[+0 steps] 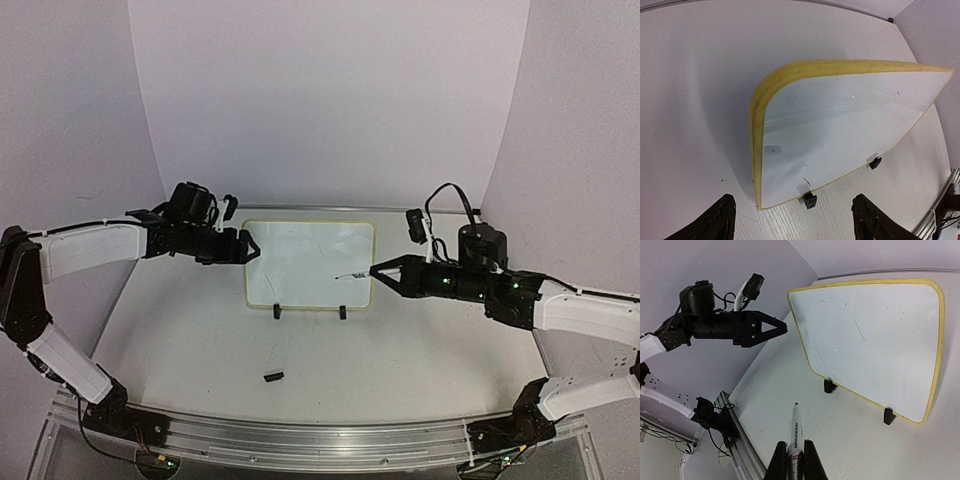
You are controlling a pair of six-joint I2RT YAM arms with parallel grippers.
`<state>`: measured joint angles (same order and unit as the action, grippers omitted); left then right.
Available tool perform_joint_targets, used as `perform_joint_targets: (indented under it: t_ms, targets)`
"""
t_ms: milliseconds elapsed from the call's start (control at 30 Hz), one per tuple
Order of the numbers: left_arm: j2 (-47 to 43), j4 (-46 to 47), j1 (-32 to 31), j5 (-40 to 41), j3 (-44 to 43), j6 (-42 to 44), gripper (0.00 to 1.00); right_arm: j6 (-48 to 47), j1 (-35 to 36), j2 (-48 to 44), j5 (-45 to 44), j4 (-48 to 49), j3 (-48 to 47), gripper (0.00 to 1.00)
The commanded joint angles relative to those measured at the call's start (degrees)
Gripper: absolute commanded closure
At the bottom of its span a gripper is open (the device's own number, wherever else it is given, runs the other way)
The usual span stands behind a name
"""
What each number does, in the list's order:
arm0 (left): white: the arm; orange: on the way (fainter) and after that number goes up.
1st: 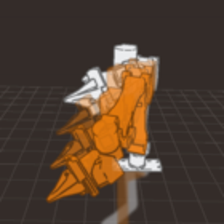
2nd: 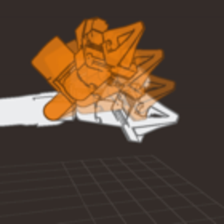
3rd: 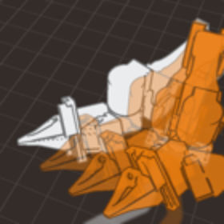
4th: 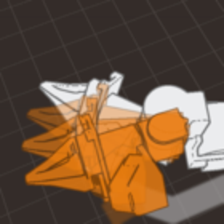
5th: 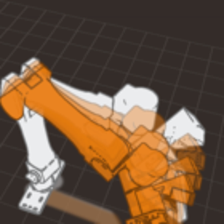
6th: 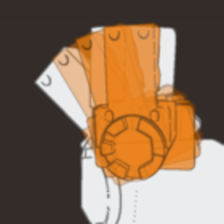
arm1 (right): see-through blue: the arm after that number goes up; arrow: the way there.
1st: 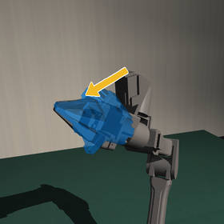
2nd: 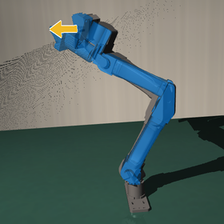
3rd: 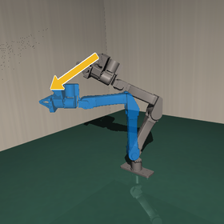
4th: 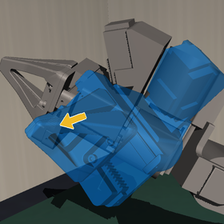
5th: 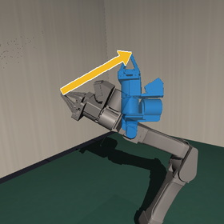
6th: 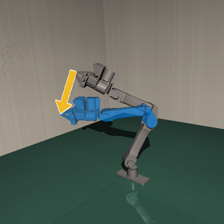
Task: Write a sentence on the whiteboard
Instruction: Hold the whiteboard at the center of the board.
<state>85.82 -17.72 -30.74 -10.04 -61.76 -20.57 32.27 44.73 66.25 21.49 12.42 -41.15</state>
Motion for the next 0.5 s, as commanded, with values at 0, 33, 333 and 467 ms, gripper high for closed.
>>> perform_joint_targets:
  t_ms: [0,33,333,467]
  targets:
    - [2.6,1.83,0.33,3.85,-5.13,4.25,0.2,-0.55,0.3,-1.19,-1.24,1.98,-0.1,1.0]
    - [3.13,2.04,0.33,3.69,-5.51,4.51,0.2,-0.54,0.29,-1.11,-1.28,2.07,-0.06,1.0]
    - [6.55,4.22,0.33,-1.41,-7.3,4.66,0.21,-0.54,0.34,-0.09,-1.01,2.75,-0.19,1.0]
    - [6.93,4.2,0.33,-3.37,-7.34,4.19,0.22,-0.43,0.28,0.1,-0.99,2.83,-0.09,1.0]
